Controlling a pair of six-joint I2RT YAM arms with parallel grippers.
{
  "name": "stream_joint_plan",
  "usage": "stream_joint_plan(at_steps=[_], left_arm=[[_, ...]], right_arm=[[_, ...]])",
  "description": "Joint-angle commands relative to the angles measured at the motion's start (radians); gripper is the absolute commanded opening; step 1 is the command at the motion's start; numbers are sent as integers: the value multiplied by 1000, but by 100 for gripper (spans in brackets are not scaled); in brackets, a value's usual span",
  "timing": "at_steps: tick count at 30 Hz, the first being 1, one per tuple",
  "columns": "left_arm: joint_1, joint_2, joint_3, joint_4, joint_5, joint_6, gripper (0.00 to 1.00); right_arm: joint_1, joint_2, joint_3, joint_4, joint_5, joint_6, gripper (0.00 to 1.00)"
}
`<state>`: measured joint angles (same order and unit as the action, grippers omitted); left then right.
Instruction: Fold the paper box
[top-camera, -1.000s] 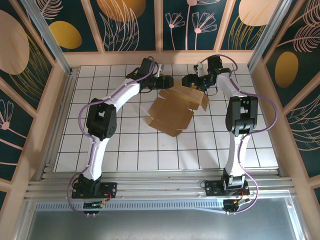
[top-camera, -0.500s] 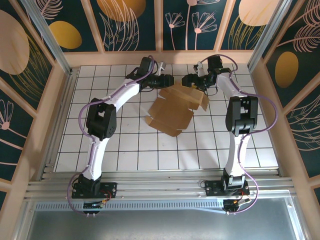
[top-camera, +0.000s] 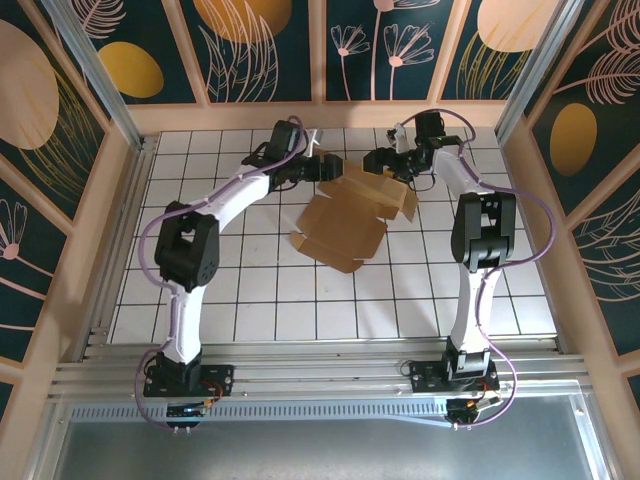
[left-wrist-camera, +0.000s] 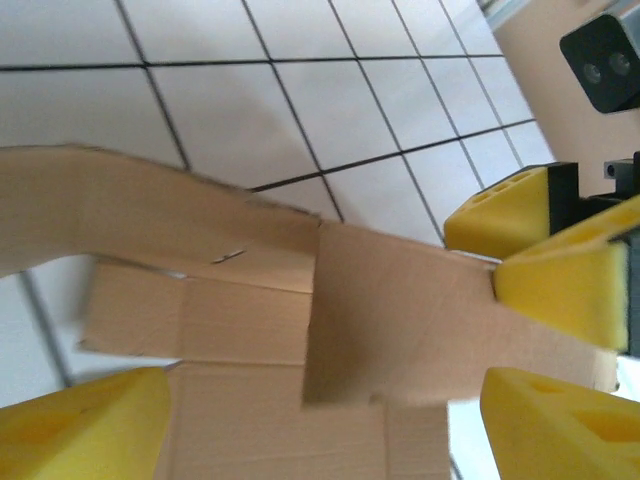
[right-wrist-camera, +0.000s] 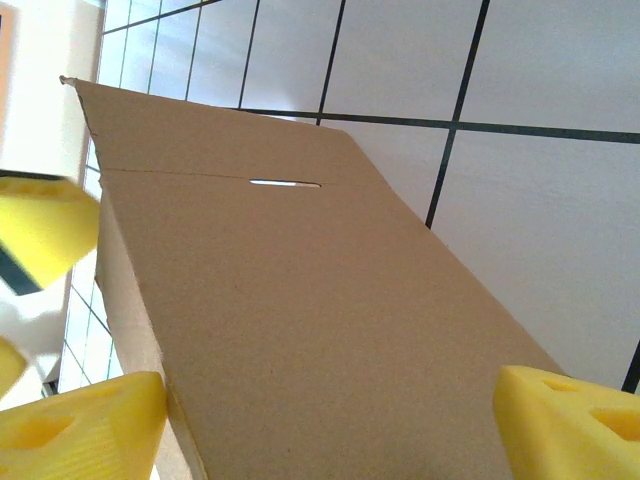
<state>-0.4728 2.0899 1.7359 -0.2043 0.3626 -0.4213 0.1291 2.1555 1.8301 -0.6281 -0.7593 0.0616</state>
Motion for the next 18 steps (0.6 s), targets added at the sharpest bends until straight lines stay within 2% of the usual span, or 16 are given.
stream_joint_plan(at_steps=[1, 6, 11, 18], left_arm=[[14, -123, -91, 78, -124, 94, 81], [42, -104, -205, 109, -152, 100, 76], [43, 6, -188, 171, 12, 54, 66], [43, 144, -92, 205, -4, 11, 65]], right_arm=[[9, -5, -13, -15, 32, -2, 85], [9, -5, -14, -12, 31, 3, 85], [10, -9, -13, -11, 32, 12, 85], [10, -10, -11, -10, 38, 21, 86]])
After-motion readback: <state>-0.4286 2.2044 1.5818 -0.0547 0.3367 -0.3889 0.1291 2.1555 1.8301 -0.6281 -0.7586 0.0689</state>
